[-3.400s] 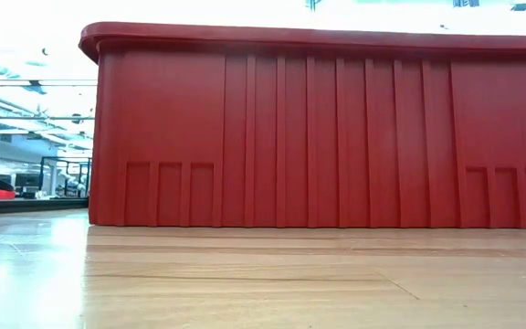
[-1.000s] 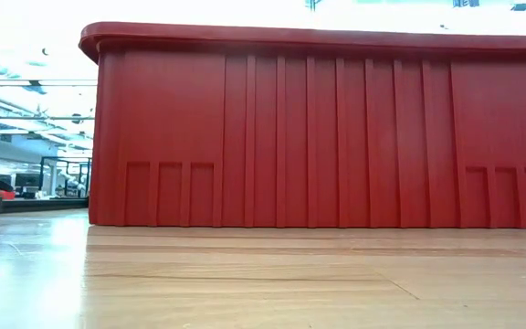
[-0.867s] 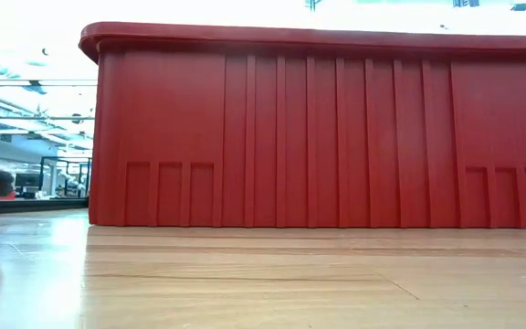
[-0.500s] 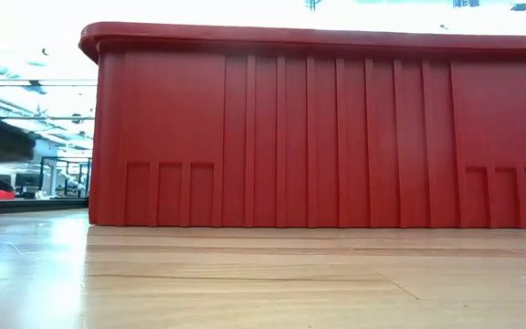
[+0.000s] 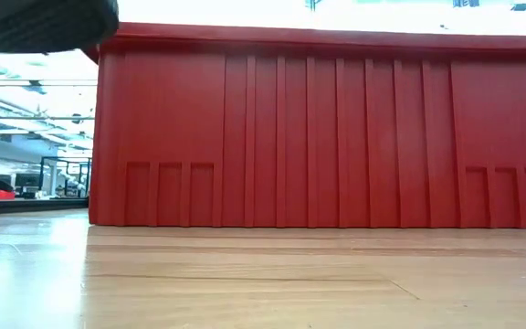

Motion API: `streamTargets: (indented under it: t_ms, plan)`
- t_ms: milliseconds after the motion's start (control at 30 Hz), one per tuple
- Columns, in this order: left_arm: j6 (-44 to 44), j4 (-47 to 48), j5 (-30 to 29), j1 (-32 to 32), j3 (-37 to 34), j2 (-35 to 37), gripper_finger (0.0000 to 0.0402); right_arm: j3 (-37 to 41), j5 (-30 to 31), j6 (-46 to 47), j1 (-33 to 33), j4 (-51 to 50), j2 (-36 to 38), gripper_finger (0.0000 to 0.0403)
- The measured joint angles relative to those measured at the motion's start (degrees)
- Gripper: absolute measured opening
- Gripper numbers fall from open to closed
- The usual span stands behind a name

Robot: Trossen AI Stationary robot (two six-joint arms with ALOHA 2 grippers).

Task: Pick and place slides into bin
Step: Put the black slide into the bin

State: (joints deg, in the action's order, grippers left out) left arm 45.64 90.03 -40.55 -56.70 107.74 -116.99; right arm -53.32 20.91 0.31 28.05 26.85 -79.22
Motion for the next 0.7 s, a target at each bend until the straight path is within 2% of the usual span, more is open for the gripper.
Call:
streamTargets:
  t_ms: [167,367,700]
  plan:
    - [-5.7,-0.1,-3.6,0.6,3.3,1.0,0.0002,0.0,0.0,-1.3,0.0,0.0,0.0,0.0164]
    - [-9.0,0.1,-7.0,2.2,3.6,4.6,0.0002,0.0,0.0,-1.5,0.0,0.0,0.0,0.0164]
    - [-15.9,0.0,-9.2,4.4,3.5,9.0,0.0003,0.0,0.0,-1.5,0.0,0.0,0.0,0.0164]
